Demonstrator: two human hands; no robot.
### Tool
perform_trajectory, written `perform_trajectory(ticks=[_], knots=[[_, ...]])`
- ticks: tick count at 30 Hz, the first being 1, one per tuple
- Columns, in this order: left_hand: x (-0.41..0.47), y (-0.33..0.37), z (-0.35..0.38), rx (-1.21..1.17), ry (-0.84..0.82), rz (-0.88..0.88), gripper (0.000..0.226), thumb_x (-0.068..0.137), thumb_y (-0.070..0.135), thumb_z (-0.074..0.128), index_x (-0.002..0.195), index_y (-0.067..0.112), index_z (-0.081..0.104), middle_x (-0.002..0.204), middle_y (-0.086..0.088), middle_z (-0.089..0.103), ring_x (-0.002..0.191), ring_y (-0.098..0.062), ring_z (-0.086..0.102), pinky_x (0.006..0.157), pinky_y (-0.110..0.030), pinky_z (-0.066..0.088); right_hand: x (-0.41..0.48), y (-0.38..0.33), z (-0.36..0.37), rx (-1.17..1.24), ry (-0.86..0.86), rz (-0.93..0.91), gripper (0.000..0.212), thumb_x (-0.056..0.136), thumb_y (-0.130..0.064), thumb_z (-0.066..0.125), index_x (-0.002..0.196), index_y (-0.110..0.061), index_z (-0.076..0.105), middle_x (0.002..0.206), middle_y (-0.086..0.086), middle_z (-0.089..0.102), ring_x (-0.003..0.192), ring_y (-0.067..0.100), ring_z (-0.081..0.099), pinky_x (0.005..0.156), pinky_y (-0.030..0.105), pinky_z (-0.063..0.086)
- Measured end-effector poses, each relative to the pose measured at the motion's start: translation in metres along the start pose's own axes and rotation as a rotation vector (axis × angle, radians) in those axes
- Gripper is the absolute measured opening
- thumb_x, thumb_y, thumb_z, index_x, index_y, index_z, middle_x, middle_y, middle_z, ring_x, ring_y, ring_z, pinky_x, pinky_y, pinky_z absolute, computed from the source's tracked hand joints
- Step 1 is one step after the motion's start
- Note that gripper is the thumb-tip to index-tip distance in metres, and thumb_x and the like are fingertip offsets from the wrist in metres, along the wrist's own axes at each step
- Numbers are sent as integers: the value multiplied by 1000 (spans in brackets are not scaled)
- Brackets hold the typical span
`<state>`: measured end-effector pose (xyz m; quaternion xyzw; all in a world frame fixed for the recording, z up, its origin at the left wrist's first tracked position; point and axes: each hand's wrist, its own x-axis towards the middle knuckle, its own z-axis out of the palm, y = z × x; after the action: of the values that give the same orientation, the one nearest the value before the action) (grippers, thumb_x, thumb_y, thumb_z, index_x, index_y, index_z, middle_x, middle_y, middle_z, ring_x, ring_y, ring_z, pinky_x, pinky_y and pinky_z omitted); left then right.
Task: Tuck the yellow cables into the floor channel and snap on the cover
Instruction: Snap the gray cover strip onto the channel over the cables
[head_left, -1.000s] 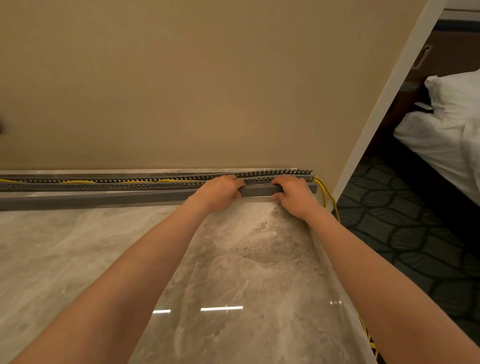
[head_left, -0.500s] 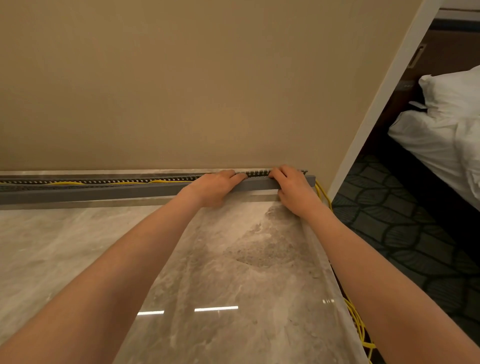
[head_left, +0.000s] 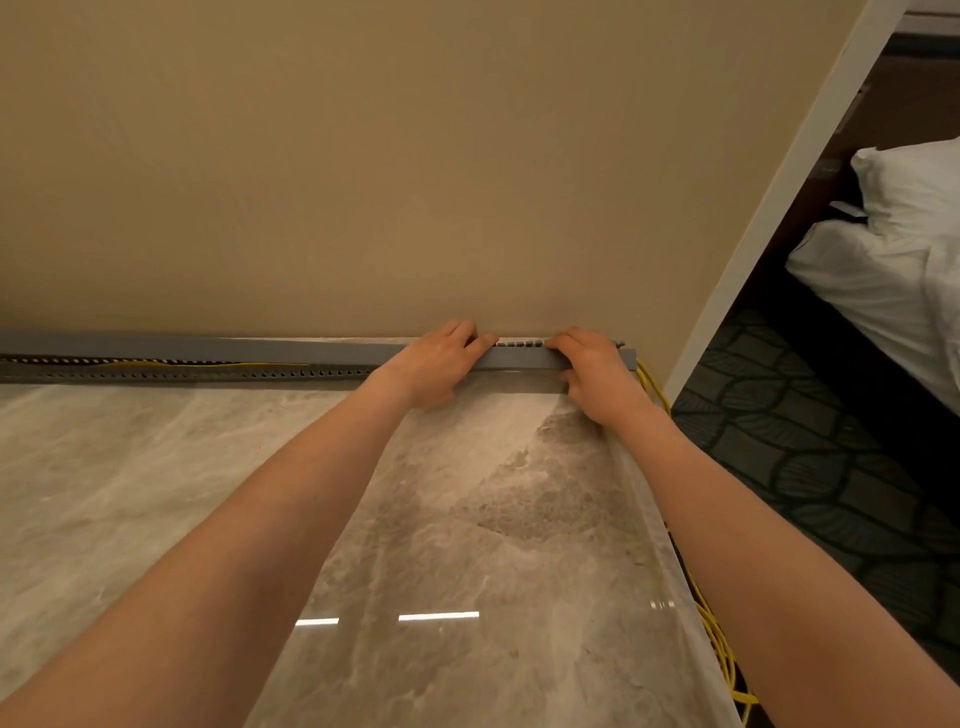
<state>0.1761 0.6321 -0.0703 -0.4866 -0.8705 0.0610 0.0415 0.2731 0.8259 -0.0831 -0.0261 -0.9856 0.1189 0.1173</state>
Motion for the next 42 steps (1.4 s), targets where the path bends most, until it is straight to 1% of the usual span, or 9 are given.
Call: perform_trajectory(ticks=[10,15,20,24,28,32,36,39,42], knots=[[8,-4,-5,-44,14,-70,44,95,17,49,136,6,39,128,-15,43,118,-30,44,95,-39,43,12,4,-9,-22,-37,21,41,81,5,55,121,-4,56,118,17,58,112,35,50,97,43,41],[8,-3,-6,-116,-53,-119,39,97,16,46,134,4,40,125,-17,44,112,-33,50,87,-42,44,16,6,-9,-36,-82,33,44,85,1,56,128,-6,54,122,17,55,116,35,48,101,43,39],[12,-3,-7,-148,-95,-148,37,97,15,45,132,3,42,124,-18,46,109,-35,53,87,-42,44,23,8,-18,-13,-181,44,47,88,-4,58,134,-9,50,125,17,53,119,34,47,102,43,40],[13,-1,-12,-179,-128,-159,34,96,15,46,127,2,43,125,-18,45,109,-35,52,85,-40,43,30,6,-26,-28,-255,76,45,88,-9,60,132,-9,52,123,19,53,118,34,48,99,40,40],[15,2,-14,-192,-125,-171,34,95,17,46,124,2,43,125,-17,44,112,-33,50,88,-39,43,33,6,-23,-45,-281,106,43,87,-12,60,129,-10,53,124,17,51,121,32,44,102,45,38],[25,16,-14,-236,-105,-152,43,97,29,44,132,5,40,130,-15,45,119,-31,48,97,-40,44,36,7,-21,-35,-284,120,42,86,-14,62,127,-12,54,124,16,52,121,32,45,103,47,38],[46,41,-16,-258,-80,-112,44,98,29,46,133,3,40,131,-17,45,121,-33,48,97,-42,43,34,9,-20,3,-255,143,39,84,-14,63,122,-11,57,120,18,54,116,33,49,100,43,41],[58,56,-20,-262,-64,-101,36,99,20,44,128,-2,42,130,-22,48,117,-37,51,91,-42,43,30,10,-23,105,-192,160,54,81,-10,68,132,-6,49,129,20,54,120,34,50,98,32,39],[62,62,-21,-238,-61,-126,31,99,16,43,124,-3,45,128,-23,51,114,-39,54,88,-42,44,24,16,-27,187,-115,198,67,77,-15,74,136,-7,45,130,18,56,120,31,52,96,31,40]])
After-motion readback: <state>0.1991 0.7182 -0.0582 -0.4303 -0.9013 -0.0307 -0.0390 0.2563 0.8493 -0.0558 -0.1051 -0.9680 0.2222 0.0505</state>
